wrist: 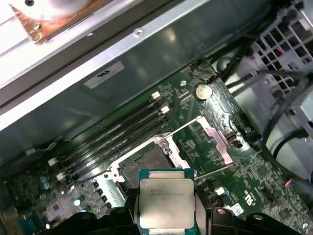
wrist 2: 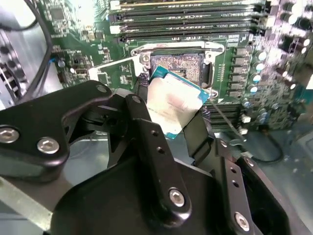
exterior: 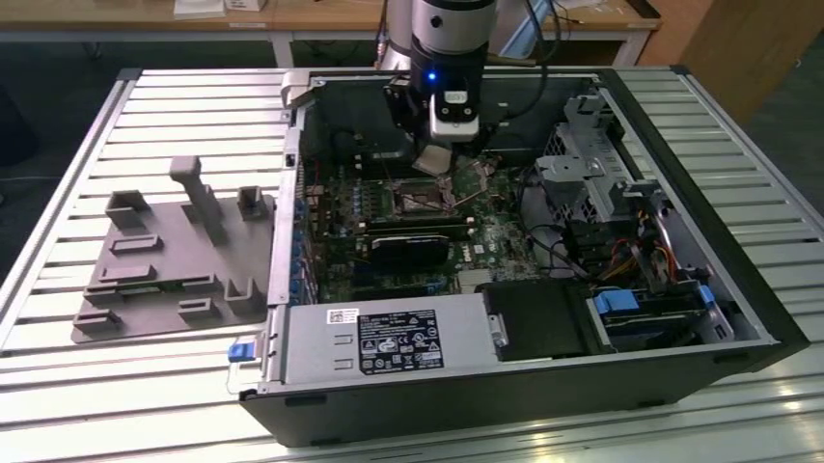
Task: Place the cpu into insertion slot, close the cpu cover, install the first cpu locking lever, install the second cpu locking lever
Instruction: 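Place the cpu into insertion slot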
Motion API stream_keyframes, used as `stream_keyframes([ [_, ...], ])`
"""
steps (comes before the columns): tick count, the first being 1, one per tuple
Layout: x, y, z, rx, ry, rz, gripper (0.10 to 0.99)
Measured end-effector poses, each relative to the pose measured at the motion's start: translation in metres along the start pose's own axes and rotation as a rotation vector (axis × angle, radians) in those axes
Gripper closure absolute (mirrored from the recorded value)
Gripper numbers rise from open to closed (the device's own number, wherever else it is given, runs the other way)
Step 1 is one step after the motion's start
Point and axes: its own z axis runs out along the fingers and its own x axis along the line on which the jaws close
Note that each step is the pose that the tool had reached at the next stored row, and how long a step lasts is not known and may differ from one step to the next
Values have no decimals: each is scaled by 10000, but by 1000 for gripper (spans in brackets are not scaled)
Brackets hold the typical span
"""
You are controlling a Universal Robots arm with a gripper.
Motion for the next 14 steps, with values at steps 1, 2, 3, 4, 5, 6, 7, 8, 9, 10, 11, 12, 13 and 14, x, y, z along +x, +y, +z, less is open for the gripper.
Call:
stream_keyframes([
  [1,0,0,1,-4,-14,163,545],
  [2,0,0,2,-8,-28,325,545],
  [3,0,0,2,-11,-45,505,545],
  [4,0,0,3,-14,-58,657,545],
  [5,0,0,4,-16,-71,808,545],
  [6,0,0,5,-19,-86,972,545],
  [7,0,0,7,-22,-101,1150,545],
  [8,0,0,8,-25,-117,1328,545],
  [9,0,0,10,-28,-133,1508,545],
  [10,0,-1,11,-32,-150,1697,545],
  [11,0,-1,13,-36,-165,1877,545],
  [12,0,-1,15,-40,-181,2055,545],
  [13,0,-1,16,-44,-196,2235,545],
  [14,0,-1,17,-46,-212,2414,545],
])
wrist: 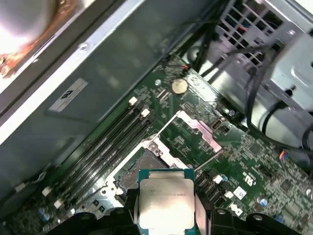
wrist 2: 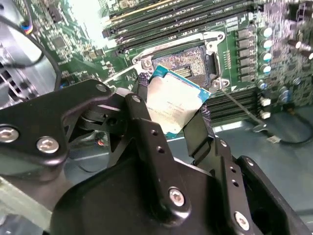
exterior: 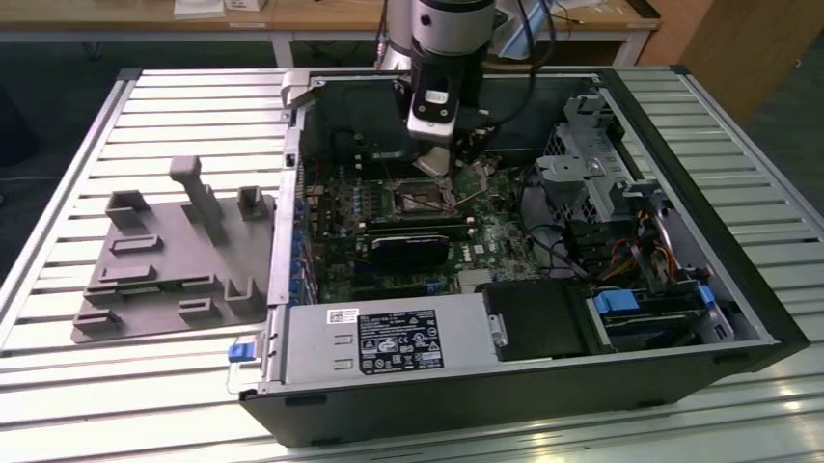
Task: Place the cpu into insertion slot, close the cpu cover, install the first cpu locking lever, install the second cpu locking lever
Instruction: 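Place the cpu into insertion slot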
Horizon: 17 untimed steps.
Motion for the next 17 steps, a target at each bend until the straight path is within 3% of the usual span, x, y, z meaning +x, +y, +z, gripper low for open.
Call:
stream_keyframes([
  [17,-1,-5,50,-59,-271,3077,545],
])
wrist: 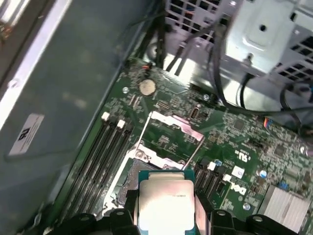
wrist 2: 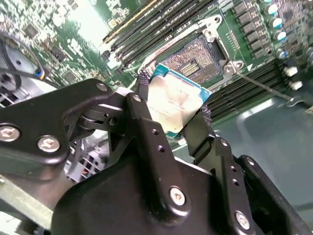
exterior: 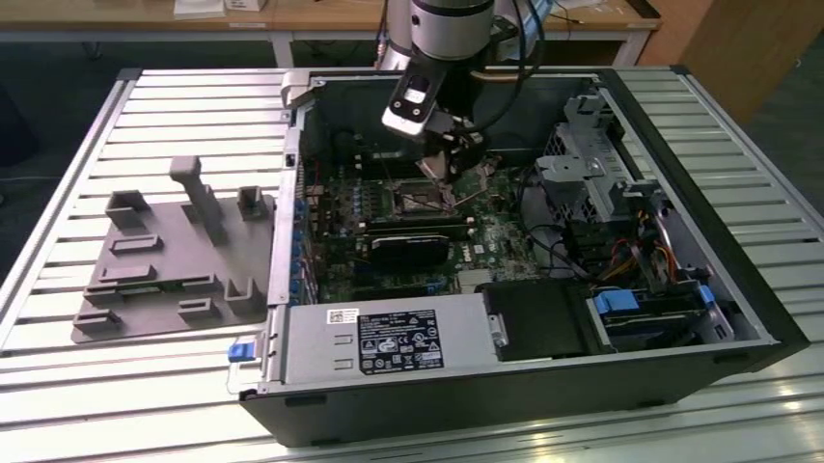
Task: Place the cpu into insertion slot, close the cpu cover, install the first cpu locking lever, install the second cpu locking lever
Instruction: 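Place the cpu into insertion slot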
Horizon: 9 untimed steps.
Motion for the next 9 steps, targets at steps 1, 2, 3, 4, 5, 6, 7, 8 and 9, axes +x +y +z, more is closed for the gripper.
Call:
stream_keyframes([
  [1,0,0,4,-3,-17,191,545],
  [2,0,-1,7,-7,-32,369,545],
  [3,0,-1,11,-11,-48,555,545],
  [4,0,-1,14,-14,-64,727,545],
  [5,0,-2,18,-17,-80,907,545],
  [6,0,-2,22,-21,-95,1086,545],
  [7,-1,-2,27,-25,-111,1270,545],
  [8,-1,-4,39,-31,-143,1634,545],
  [9,-1,-4,47,-34,-159,1794,545],
])
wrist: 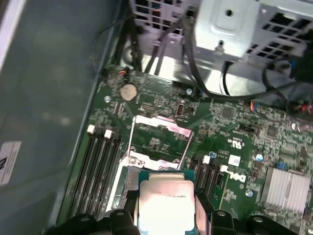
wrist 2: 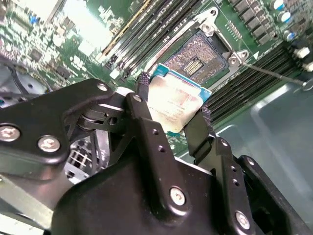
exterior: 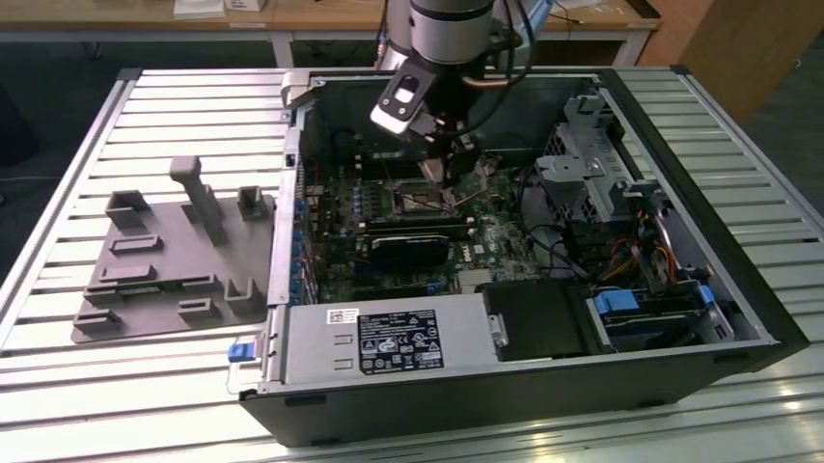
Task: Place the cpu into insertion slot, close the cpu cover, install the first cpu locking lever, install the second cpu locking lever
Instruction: 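Place the cpu into insertion slot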
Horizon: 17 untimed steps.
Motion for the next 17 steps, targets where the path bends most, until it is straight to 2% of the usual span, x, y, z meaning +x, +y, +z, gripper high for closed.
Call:
stream_keyframes([
  [7,3,-21,64,-6,-128,870,545],
  [11,12,-37,89,2,-201,1081,545],
  [17,23,-51,121,-5,-253,1595,545],
])
